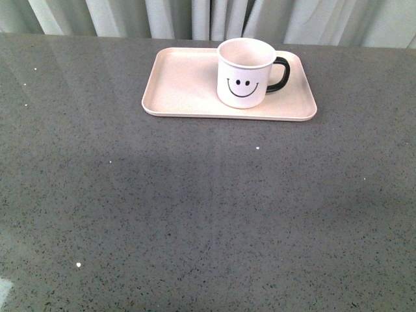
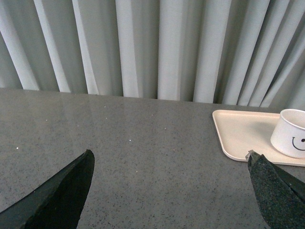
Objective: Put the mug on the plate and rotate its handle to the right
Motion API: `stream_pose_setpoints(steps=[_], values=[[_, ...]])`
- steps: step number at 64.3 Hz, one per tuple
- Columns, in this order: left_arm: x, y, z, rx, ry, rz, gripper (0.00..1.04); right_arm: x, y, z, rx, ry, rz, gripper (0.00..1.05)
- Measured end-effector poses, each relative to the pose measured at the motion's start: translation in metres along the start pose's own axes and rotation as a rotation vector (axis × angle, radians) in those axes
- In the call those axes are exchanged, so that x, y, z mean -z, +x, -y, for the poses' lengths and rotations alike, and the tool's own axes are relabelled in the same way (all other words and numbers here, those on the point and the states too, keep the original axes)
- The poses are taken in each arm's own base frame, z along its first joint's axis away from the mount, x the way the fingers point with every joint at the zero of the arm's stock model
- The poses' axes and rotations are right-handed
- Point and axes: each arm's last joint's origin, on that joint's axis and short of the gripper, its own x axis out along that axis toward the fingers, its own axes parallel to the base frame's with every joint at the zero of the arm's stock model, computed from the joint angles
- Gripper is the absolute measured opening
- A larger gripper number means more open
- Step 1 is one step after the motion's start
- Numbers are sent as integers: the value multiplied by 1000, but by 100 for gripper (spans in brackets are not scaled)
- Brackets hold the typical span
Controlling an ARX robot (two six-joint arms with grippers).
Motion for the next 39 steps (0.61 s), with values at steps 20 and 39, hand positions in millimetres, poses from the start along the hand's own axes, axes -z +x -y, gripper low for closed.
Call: stream_pose_setpoints(steps=[20,39], values=[[0,0,0,0,0,0,95,-2,-3,0,0,0,25,11],[0,0,0,0,0,0,95,-2,-3,0,0,0,24,61]])
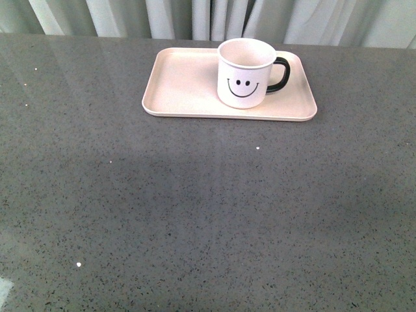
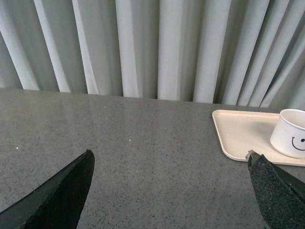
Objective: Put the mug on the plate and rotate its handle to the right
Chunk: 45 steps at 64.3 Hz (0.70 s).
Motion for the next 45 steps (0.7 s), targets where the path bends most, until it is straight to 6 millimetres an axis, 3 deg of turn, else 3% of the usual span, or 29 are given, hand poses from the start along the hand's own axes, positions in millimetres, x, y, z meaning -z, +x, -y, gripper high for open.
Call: stream_pose_setpoints(steps=[14,45], values=[[0,0,0,0,0,0,95,0,0,0,0,0,0,96],[0,0,0,0,0,0,95,0,0,0,0,1,0,96]])
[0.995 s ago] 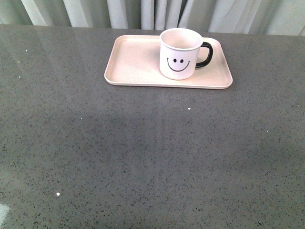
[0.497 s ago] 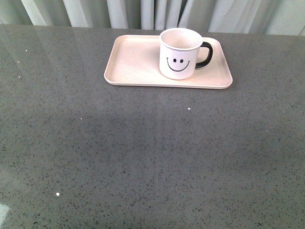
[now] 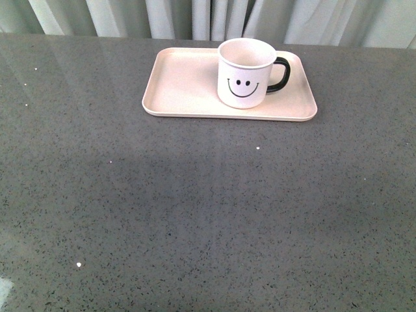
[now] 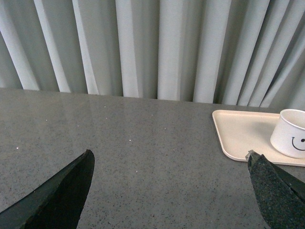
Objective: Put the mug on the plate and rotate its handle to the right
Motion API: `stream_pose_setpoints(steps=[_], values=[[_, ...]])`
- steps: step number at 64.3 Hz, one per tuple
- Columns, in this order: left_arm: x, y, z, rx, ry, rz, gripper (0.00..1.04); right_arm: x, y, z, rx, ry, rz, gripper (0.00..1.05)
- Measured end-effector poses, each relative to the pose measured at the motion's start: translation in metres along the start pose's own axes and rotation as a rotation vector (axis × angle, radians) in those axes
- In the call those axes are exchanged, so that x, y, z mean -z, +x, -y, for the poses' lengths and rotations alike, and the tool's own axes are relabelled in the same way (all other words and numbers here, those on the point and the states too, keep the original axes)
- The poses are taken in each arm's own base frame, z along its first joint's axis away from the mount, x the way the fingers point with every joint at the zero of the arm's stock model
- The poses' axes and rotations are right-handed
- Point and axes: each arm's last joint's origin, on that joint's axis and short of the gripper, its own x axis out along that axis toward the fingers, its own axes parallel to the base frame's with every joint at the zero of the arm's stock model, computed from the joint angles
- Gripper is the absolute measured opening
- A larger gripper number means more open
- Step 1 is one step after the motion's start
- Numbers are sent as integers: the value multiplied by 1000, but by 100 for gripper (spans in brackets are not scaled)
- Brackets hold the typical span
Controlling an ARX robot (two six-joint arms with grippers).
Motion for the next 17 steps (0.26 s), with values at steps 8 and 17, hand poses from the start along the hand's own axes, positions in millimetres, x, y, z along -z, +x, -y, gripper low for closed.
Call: stream_pose_setpoints(steps=[8,17], values=[[0,0,0,0,0,0,95,0,0,0,0,0,0,96],[0,0,0,0,0,0,95,0,0,0,0,0,0,96]])
